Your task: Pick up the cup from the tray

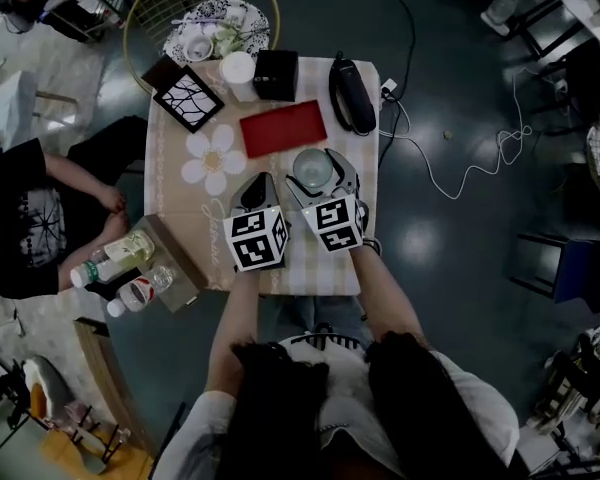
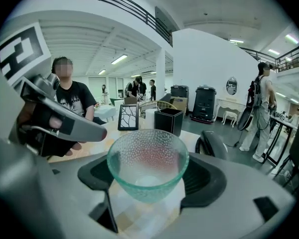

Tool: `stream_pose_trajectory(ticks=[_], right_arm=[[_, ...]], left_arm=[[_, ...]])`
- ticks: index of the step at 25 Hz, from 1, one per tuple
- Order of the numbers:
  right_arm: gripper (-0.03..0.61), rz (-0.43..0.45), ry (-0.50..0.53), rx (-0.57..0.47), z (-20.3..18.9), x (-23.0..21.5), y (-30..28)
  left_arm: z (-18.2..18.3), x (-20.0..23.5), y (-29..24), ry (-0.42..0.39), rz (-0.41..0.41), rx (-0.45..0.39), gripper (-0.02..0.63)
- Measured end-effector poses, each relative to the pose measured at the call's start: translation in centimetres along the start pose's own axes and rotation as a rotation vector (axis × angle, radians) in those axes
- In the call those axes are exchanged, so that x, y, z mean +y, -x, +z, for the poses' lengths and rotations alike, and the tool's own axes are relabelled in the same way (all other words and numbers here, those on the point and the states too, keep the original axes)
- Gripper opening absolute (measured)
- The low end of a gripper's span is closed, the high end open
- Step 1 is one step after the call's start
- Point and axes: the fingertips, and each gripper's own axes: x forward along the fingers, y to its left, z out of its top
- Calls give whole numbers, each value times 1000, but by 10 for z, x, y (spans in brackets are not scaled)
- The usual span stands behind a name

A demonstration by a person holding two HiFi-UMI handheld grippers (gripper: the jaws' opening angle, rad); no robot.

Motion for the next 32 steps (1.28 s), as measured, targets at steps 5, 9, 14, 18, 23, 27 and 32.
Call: stream_pose_trajectory(ticks=[5, 9, 14, 18, 23, 27, 32], right_arm=[[396, -13, -7, 3, -11, 3, 13], [396, -22, -25, 17, -29, 4, 18], [396, -45, -25, 16, -41, 1, 20], [396, -71, -45, 21, -52, -3, 20], [396, -82, -57, 5, -61, -5, 19], [396, -86, -35, -4, -64, -4, 18], [397, -98, -1, -31, -64, 0, 20]], left_arm=[[-10, -8, 7, -8, -13, 2, 6], [-22, -10, 8, 1, -13, 12, 6], [-32, -14, 8, -12, -16, 16, 6], [-40, -18, 6, -38, -25, 38, 6], [-46, -22, 4, -57, -32, 47, 6], [-49, -20, 2, -59, -34, 57, 6], [-54, -20, 5, -59, -21, 61, 6]])
